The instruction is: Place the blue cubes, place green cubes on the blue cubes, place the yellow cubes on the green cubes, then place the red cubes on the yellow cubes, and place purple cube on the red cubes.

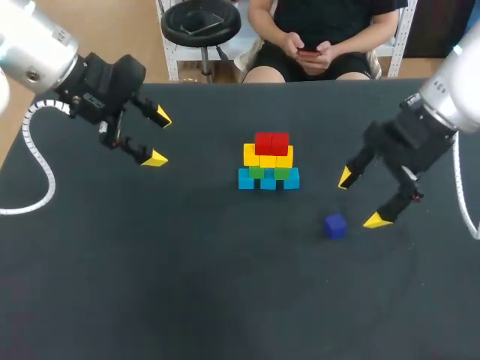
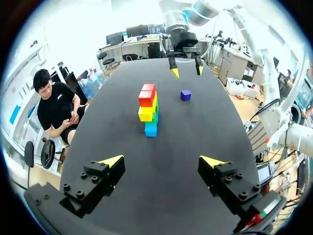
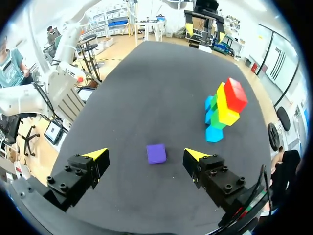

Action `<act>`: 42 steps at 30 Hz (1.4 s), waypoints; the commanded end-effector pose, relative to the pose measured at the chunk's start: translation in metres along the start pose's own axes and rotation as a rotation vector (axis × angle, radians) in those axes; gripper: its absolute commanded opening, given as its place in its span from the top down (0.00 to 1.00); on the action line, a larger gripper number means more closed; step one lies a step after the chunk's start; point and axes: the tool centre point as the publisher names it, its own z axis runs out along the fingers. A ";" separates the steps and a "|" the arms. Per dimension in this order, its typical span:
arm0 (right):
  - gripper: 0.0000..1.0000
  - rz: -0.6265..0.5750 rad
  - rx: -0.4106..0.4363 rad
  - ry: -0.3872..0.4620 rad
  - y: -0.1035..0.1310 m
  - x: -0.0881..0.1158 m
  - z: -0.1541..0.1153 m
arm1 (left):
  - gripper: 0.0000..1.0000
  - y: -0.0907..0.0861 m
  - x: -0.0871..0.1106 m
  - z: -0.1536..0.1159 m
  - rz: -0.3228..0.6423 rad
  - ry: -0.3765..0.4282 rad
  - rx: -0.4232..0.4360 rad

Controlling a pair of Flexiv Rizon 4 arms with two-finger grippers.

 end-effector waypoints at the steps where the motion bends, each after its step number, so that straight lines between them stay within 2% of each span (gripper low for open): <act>1: 0.00 0.001 -0.013 0.000 -0.007 0.005 0.011 | 0.00 0.000 0.001 0.000 0.002 -0.002 0.000; 17: 0.00 0.005 -0.033 0.008 -0.005 0.015 0.045 | 0.00 0.000 0.001 0.000 0.002 -0.002 0.000; 33: 0.00 -0.062 -0.019 -0.019 -0.008 0.018 0.055 | 0.00 0.000 0.001 0.000 0.002 -0.002 0.000; 36: 0.14 -0.063 -0.019 -0.023 -0.009 0.019 0.056 | 0.00 0.000 0.001 0.000 0.002 -0.002 0.000; 37: 0.16 -0.063 -0.019 -0.024 -0.009 0.019 0.056 | 0.00 0.000 0.001 0.000 0.002 -0.002 0.000; 39: 0.38 -0.064 -0.018 -0.026 -0.010 0.020 0.056 | 0.00 0.000 0.001 0.000 0.002 -0.002 0.000; 42: 0.51 -0.062 -0.019 -0.028 -0.012 0.022 0.058 | 0.00 0.000 0.001 0.000 0.002 -0.002 0.000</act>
